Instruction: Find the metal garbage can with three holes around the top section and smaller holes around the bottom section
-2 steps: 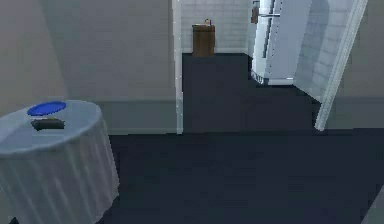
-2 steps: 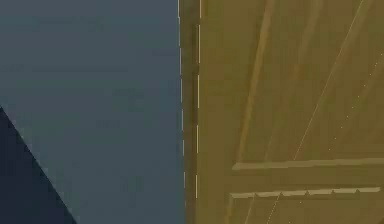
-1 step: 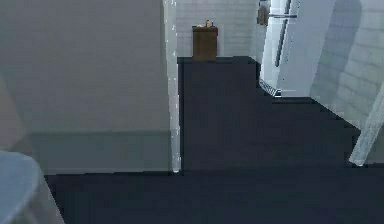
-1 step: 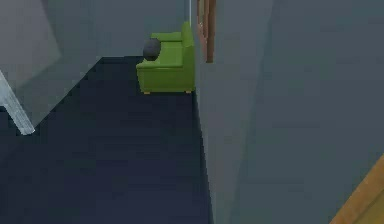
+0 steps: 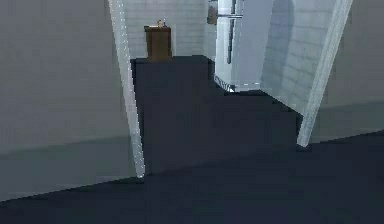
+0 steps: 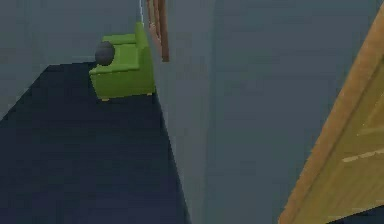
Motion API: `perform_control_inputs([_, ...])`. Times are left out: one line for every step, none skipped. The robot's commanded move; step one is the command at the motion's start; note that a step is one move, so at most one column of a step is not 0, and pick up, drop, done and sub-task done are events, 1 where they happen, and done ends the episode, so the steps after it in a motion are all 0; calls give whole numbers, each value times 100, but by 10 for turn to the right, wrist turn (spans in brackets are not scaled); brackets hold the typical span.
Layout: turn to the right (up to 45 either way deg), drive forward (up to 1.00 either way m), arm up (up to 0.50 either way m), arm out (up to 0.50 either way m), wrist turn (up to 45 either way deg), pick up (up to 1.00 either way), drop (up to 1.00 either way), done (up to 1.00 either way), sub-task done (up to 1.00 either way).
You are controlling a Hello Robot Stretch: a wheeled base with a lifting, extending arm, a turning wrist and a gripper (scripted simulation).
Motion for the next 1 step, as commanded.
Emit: perform_control_inputs([0, 100, 0, 0, 0, 0, 0, 0, 0])
